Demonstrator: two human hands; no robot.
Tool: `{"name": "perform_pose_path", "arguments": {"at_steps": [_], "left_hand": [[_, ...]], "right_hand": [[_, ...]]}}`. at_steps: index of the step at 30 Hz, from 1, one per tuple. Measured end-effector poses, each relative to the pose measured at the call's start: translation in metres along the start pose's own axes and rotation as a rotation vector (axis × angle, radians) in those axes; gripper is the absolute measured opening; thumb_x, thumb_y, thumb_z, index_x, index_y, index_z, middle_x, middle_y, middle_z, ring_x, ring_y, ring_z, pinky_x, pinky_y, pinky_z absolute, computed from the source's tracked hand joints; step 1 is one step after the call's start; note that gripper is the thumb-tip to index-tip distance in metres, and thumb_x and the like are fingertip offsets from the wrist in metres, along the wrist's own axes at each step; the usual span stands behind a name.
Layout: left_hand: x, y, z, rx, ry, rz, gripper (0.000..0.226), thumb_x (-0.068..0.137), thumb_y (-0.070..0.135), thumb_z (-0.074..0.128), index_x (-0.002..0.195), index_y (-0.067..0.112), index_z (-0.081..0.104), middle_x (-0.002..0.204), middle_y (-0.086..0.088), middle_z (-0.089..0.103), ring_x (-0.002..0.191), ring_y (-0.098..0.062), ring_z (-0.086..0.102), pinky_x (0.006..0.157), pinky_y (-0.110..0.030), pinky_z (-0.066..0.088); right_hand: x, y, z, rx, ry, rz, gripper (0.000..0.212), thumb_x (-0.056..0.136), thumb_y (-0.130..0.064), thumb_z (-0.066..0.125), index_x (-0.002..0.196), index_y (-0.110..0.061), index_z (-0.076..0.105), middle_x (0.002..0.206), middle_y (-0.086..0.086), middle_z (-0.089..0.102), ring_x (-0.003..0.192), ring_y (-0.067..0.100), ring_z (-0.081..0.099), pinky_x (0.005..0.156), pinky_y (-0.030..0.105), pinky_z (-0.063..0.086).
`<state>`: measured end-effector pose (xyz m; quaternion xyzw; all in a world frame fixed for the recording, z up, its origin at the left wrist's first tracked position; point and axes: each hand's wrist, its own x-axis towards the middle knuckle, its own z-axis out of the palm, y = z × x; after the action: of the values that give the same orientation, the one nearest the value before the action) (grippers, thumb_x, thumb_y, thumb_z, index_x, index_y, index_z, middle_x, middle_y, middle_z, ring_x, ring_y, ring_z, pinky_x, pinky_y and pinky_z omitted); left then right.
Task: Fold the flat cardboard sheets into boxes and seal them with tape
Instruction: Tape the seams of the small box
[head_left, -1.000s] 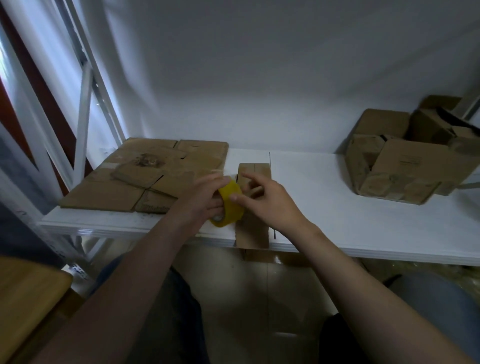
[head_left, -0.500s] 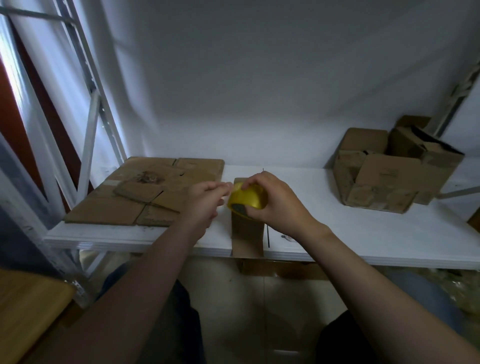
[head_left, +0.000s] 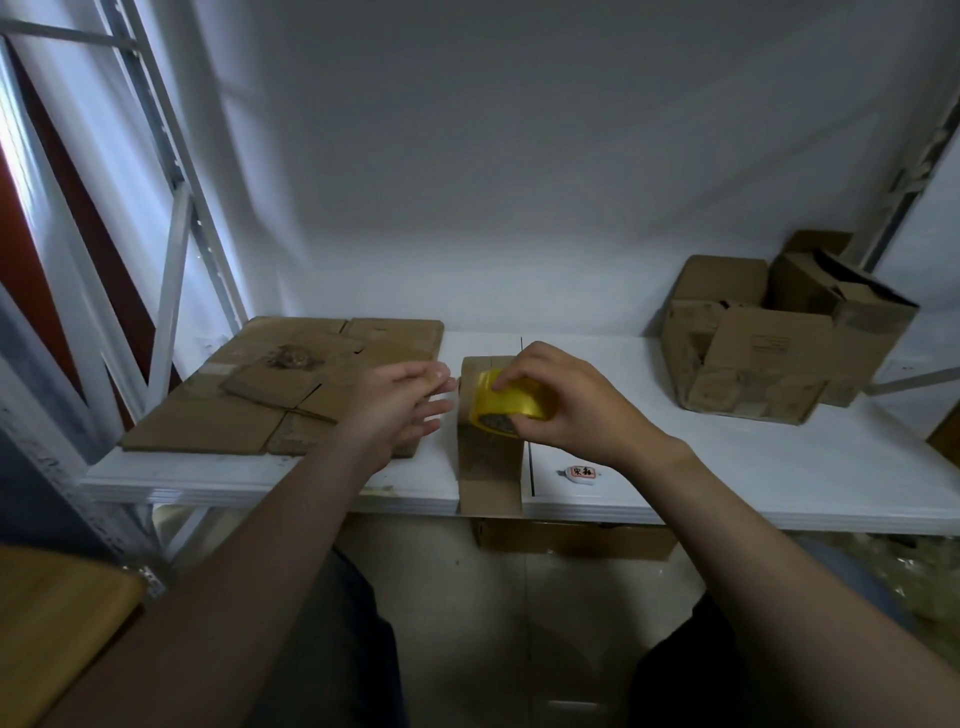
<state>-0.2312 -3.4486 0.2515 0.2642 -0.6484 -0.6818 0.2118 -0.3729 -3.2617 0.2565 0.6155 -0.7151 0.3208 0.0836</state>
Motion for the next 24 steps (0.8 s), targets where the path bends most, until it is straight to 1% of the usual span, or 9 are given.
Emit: {"name": "perform_pose_path", "arguments": {"at_steps": [3,5,7,9,11,14,17,20,24], "left_hand": [[0.002,-0.004,0.001,-0.12,0.004,-0.014,0.023,0.091,0.01,0.073,0.114,0.01,0.07,0.104,-0.011,0.077,0.094,-0.023,0.076,0.085,-0.038,0.061],[0.005,-0.005,0.001,-0.167,0.042,-0.01,0.023,0.091,0.007,0.072,0.114,0.007,0.07,0.105,-0.013,0.076,0.095,-0.024,0.076,0.084,-0.037,0.062],[0.009,-0.006,-0.001,-0.171,0.068,-0.012,0.023,0.091,0.008,0.072,0.114,0.005,0.07,0.105,-0.014,0.076,0.092,-0.024,0.076,0.081,-0.036,0.062],[0.011,-0.009,0.001,-0.142,0.037,-0.052,0.027,0.092,0.014,0.071,0.118,0.006,0.068,0.11,-0.014,0.075,0.094,-0.024,0.076,0.082,-0.037,0.062],[0.013,-0.012,0.008,-0.122,-0.003,-0.124,0.033,0.093,0.023,0.071,0.122,0.009,0.063,0.115,-0.012,0.072,0.097,-0.027,0.075,0.085,-0.041,0.062],[0.014,-0.014,0.02,-0.164,-0.04,-0.195,0.039,0.095,0.029,0.069,0.128,0.012,0.055,0.12,-0.012,0.071,0.098,-0.031,0.074,0.087,-0.048,0.06],[0.013,-0.015,0.027,-0.129,-0.145,-0.274,0.054,0.093,0.037,0.071,0.136,0.016,0.046,0.123,-0.017,0.069,0.102,-0.034,0.073,0.087,-0.05,0.06],[0.008,-0.017,0.036,-0.106,-0.236,-0.279,0.055,0.092,0.03,0.072,0.137,0.013,0.046,0.118,-0.018,0.071,0.1,-0.034,0.074,0.088,-0.048,0.06],[0.009,-0.018,0.045,-0.082,-0.191,-0.225,0.056,0.088,0.016,0.077,0.137,0.011,0.049,0.117,-0.018,0.069,0.094,-0.029,0.075,0.082,-0.041,0.062]], "right_hand": [[-0.003,0.003,0.0,0.021,-0.009,-0.008,0.035,0.082,-0.023,0.076,0.116,-0.025,0.066,0.112,-0.004,0.056,0.1,0.012,0.055,0.084,0.024,0.046],[-0.006,0.006,-0.001,0.044,-0.018,-0.005,0.036,0.082,-0.023,0.079,0.116,-0.025,0.067,0.112,-0.003,0.057,0.101,0.011,0.055,0.084,0.02,0.044],[-0.01,0.012,-0.002,0.035,-0.053,0.013,0.038,0.082,-0.028,0.081,0.117,-0.028,0.067,0.114,-0.005,0.057,0.103,0.009,0.054,0.084,0.02,0.045],[-0.013,0.018,-0.002,0.035,-0.079,0.021,0.036,0.084,-0.034,0.08,0.117,-0.033,0.065,0.116,-0.008,0.056,0.107,0.01,0.053,0.086,0.027,0.049],[-0.016,0.022,-0.001,0.048,-0.066,0.005,0.035,0.085,-0.036,0.079,0.117,-0.036,0.064,0.116,-0.009,0.055,0.108,0.012,0.054,0.087,0.032,0.05],[-0.017,0.024,-0.003,0.028,-0.039,-0.03,0.034,0.085,-0.034,0.08,0.116,-0.032,0.065,0.115,-0.008,0.056,0.107,0.014,0.054,0.087,0.032,0.049],[-0.019,0.025,-0.007,0.011,-0.028,-0.044,0.035,0.085,-0.031,0.08,0.117,-0.029,0.066,0.115,-0.005,0.057,0.107,0.014,0.054,0.086,0.03,0.049],[-0.021,0.027,-0.007,0.016,-0.01,-0.063,0.033,0.084,-0.025,0.081,0.114,-0.025,0.068,0.111,-0.003,0.058,0.104,0.017,0.055,0.086,0.03,0.048],[-0.024,0.03,-0.008,0.014,0.006,-0.054,0.033,0.084,-0.024,0.081,0.114,-0.024,0.069,0.11,-0.003,0.057,0.103,0.017,0.056,0.087,0.027,0.046]]}}
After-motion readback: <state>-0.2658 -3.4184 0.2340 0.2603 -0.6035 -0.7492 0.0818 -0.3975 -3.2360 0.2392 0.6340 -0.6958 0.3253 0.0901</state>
